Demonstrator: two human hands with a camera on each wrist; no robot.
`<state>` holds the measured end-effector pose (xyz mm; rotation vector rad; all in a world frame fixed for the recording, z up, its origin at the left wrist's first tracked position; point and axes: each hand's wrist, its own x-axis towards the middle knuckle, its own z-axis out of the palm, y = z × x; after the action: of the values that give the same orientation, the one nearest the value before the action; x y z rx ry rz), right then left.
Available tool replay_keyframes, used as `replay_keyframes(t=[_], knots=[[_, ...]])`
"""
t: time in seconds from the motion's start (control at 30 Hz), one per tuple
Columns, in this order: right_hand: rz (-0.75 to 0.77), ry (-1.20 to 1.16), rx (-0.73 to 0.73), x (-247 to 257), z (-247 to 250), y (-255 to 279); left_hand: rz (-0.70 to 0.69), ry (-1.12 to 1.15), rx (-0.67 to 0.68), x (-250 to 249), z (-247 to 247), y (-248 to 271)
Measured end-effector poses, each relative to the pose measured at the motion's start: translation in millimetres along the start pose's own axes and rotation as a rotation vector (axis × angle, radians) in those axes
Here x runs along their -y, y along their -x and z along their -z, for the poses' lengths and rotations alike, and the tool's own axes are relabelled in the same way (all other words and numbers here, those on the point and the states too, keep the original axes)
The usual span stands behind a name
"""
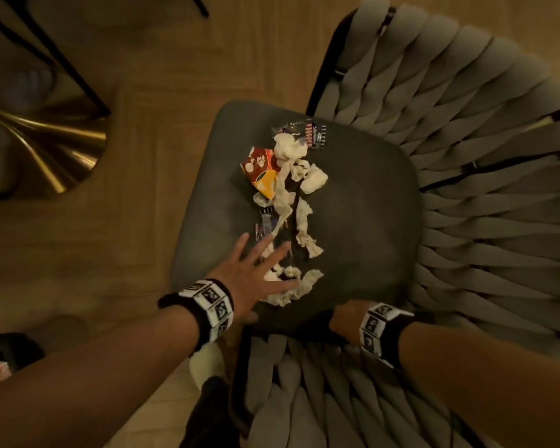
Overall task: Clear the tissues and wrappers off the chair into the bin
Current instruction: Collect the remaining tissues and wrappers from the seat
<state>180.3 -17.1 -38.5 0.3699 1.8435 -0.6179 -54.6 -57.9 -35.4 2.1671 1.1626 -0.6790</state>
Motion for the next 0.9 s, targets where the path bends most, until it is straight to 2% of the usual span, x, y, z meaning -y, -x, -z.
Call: replay_keyframes(t=[0.07,0.17,0.27,0.33,0.4,0.43,0.57,0.63,0.73,0.8,0.9], knots=[[0.017,-0.028,0.002,-9.8,8.3,0.6,0.001,0.008,-0.061,2.0,-4.4,-23.1],[-0.045,-0.214,-0.112,-42.4,31.1,4.8,0.037,0.034,-0.132,8.4,-12.8,-46.7],[-0.128,-0.487,-0.511,-84.6,71.5,19.1,0.069,0.074,-0.123,8.3,-19.0,-58.9],[-0.137,-0.556,-0.784,-109.1,103.1,27.8,0.044,0.092,-0.135,4.2,-19.7,-62.4],[-0.101,-0.469,-0.96,-124.3,137.1,28.3,-0.026,0.136,-0.15,-0.3,-21.0,-64.6],[-0.086,-0.383,-1.003,-129.2,153.8,24.2,-0.054,0.164,-0.156,-1.5,-22.2,-64.6],[0.003,-0.033,-0.952,-129.3,217.7,-5.8,-0.031,0.319,-0.134,-4.1,-27.2,-60.8],[0.035,0.073,-0.813,-124.0,237.2,-29.8,-0.005,0.396,-0.17,-4.8,-28.0,-59.4],[0.039,0.071,-0.601,-120.5,239.6,-61.9,0.022,0.506,-0.257,-0.3,-26.6,-56.2],[0.041,0.032,-0.624,-118.6,227.4,-66.9,0.029,0.549,-0.338,4.6,-24.8,-52.4],[0.018,-0.044,-0.765,-114.7,202.9,-61.9,0.08,0.627,-0.421,10.3,-18.3,-44.2]])
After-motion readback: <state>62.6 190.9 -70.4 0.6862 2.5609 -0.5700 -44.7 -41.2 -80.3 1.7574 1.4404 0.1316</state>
